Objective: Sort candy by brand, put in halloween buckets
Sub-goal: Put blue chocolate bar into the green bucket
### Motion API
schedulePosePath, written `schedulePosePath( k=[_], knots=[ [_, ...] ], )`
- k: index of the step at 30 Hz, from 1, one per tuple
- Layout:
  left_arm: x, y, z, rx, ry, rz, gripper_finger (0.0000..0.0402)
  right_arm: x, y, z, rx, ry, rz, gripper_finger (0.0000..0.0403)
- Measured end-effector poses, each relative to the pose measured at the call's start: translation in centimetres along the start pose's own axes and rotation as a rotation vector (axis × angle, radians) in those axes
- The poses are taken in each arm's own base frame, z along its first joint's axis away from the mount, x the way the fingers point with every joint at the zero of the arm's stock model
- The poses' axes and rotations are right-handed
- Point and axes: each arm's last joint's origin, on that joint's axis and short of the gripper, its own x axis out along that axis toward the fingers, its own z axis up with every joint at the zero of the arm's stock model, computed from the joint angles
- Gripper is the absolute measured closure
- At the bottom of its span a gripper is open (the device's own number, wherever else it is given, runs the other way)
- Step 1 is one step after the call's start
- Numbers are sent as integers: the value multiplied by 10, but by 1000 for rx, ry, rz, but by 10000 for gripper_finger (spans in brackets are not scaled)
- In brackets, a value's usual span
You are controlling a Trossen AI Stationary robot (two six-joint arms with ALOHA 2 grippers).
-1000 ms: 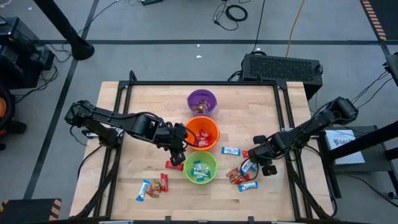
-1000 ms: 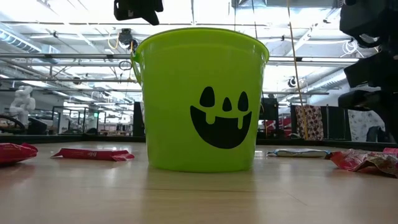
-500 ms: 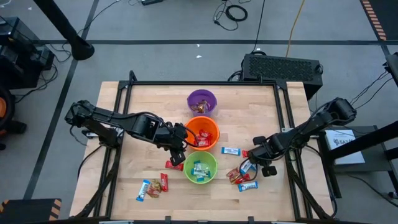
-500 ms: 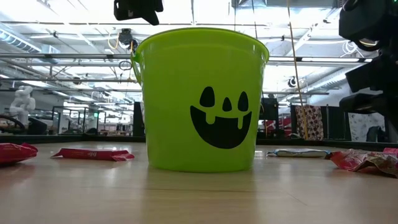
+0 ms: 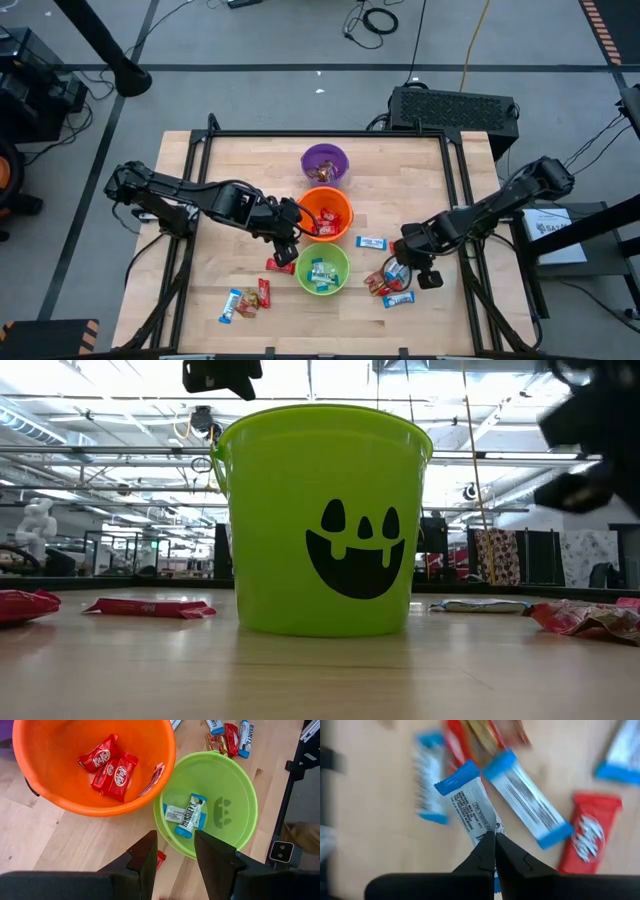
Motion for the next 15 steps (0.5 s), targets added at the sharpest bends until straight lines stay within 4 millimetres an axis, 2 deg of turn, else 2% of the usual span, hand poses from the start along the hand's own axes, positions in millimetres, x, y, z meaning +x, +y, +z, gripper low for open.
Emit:
schedulePosePath(
  k=[4,7,11,15],
  knots=[
    [0,0,0,0,0,-1,265,-32,13,14,-4,-78,85,403],
    [0,0,0,3,1,-1,265,-65,24,25,-7,-195,130,403],
    [0,0,0,1,-1,-2,265,-114,32,37,58,-411,176,403],
    [-1,-1,1,-4,-12,-12,265,-162,29,42,165,-711,162,402]
  ],
)
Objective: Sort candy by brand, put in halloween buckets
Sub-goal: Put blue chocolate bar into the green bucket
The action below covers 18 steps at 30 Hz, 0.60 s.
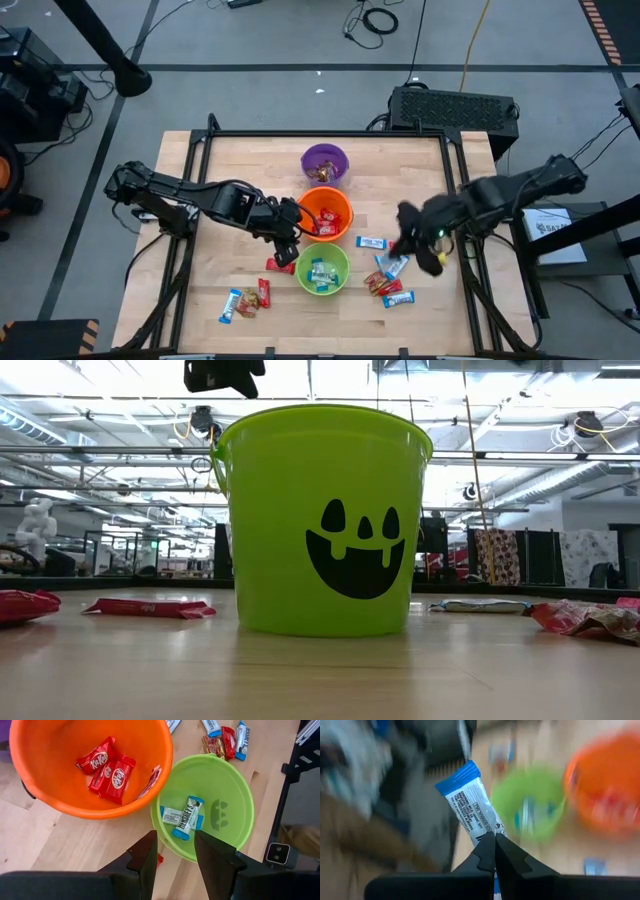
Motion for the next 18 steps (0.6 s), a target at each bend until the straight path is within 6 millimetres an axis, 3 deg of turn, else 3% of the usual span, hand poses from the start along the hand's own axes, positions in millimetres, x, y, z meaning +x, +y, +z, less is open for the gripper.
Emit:
schedulePosePath(
  k=[6,10,18],
  knots=[
    [-22,1,4,-38,-93,-54,265,-42,2,37,-10,-498,25,402],
    [-54,3,9,-54,-270,-110,265,-57,0,52,-88,-760,81,402],
    [-110,11,11,-19,-558,-153,265,-52,-16,60,-208,-1188,295,402]
  ],
)
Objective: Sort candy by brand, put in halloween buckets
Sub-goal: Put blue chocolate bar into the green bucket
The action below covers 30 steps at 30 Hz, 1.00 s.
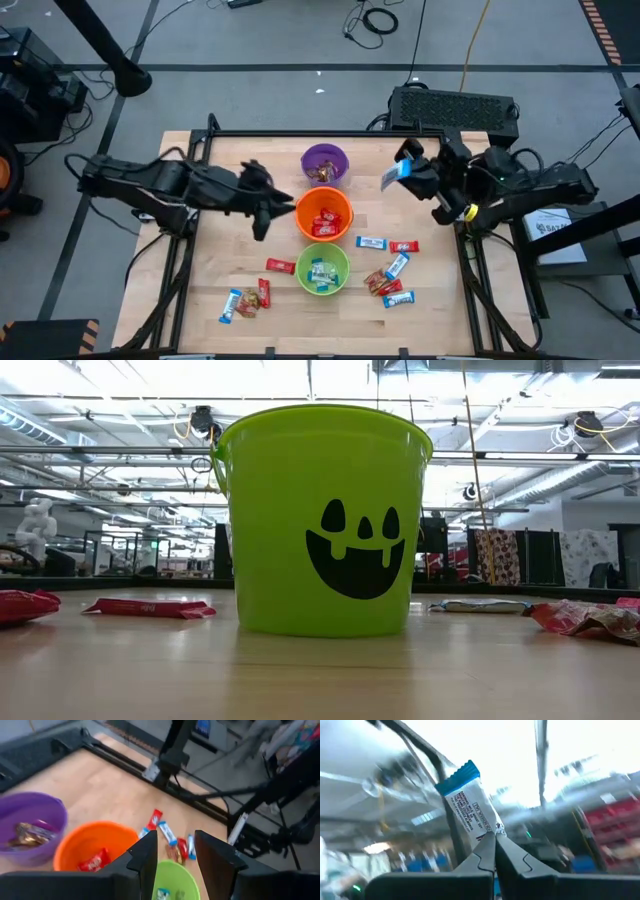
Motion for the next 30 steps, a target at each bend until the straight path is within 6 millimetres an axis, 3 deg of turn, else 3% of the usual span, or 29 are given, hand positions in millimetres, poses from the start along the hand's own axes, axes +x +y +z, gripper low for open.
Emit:
schedulePosePath(
  k=[5,11,20,23,30],
  knots=[
    [-9,4,1,1,-17,33,265,-5,-10,-18,37,-163,104,402],
    [-8,4,-1,0,4,41,265,-2,-17,-36,95,-182,171,402],
    [-7,1,-3,-19,15,28,265,0,-19,-40,138,-195,180,403],
    [-7,0,-4,-18,19,20,265,-1,-21,-36,179,-241,54,403],
    [-8,-3,-6,-37,21,14,265,-2,-17,-13,269,-396,-419,403]
  ],
)
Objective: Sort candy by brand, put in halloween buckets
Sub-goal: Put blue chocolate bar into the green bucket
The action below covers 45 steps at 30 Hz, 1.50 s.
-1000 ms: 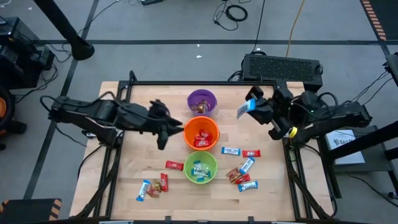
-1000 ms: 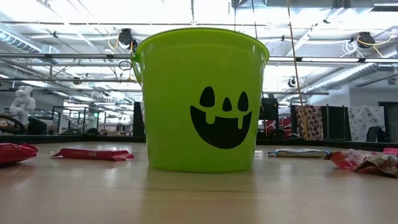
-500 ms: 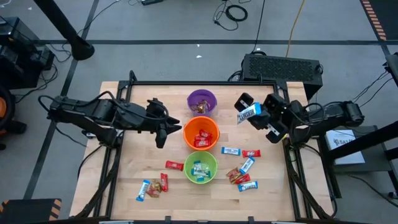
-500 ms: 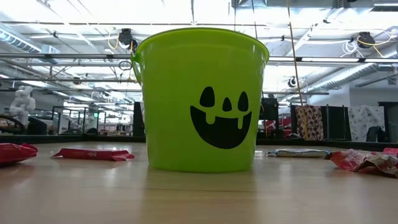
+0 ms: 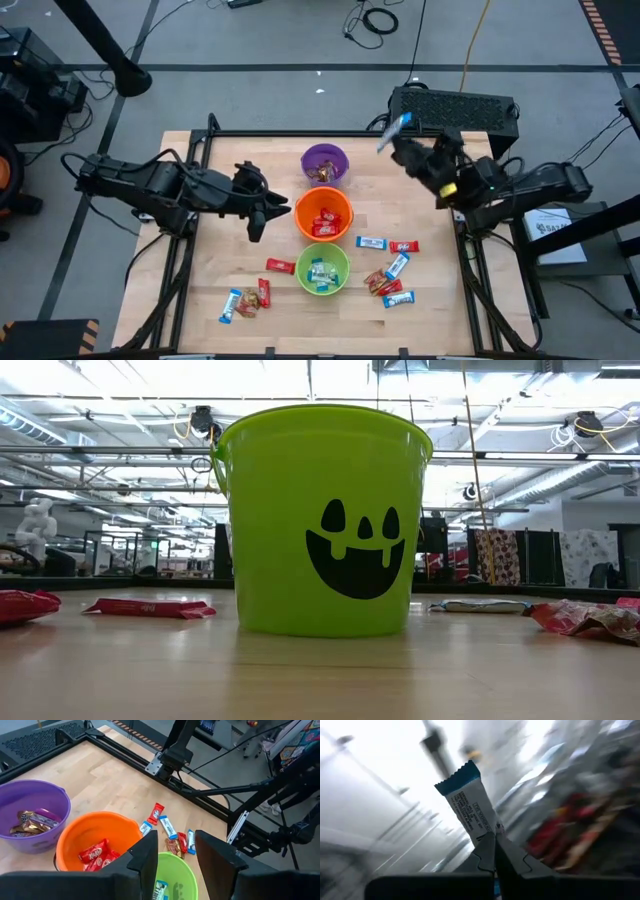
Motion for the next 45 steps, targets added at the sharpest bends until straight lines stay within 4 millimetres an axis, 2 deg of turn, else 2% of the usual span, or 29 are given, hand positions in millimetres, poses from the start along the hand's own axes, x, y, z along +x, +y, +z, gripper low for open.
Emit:
schedulePosePath(
  k=[4,7,12,16,21,23,28,31,34,37,45],
  knots=[
    [0,0,0,2,-5,7,265,6,7,9,24,-114,-255,403],
    [0,1,0,7,-7,12,265,10,12,13,14,-153,-341,403],
    [0,4,-3,20,22,46,265,13,17,16,-116,-99,-307,403],
    [0,6,-5,26,47,66,265,14,22,8,-350,122,-62,403],
    [0,7,-7,34,64,78,265,3,17,-19,-627,514,206,403],
    [0,8,-8,37,73,85,265,-6,12,-31,-679,673,207,403],
    [-1,9,-9,42,85,94,265,-29,-8,-54,-706,1008,85,403],
    [-1,9,-9,44,83,103,265,-42,-16,-71,-823,1169,111,403],
    [-1,9,-9,47,83,106,265,-48,-20,-87,-1019,1241,229,403],
    [-1,10,-10,47,86,108,265,-48,-20,-101,-1152,1212,284,403],
    [-1,12,-12,61,109,137,265,-47,-23,-128,-1176,1255,423,403]
  ],
)
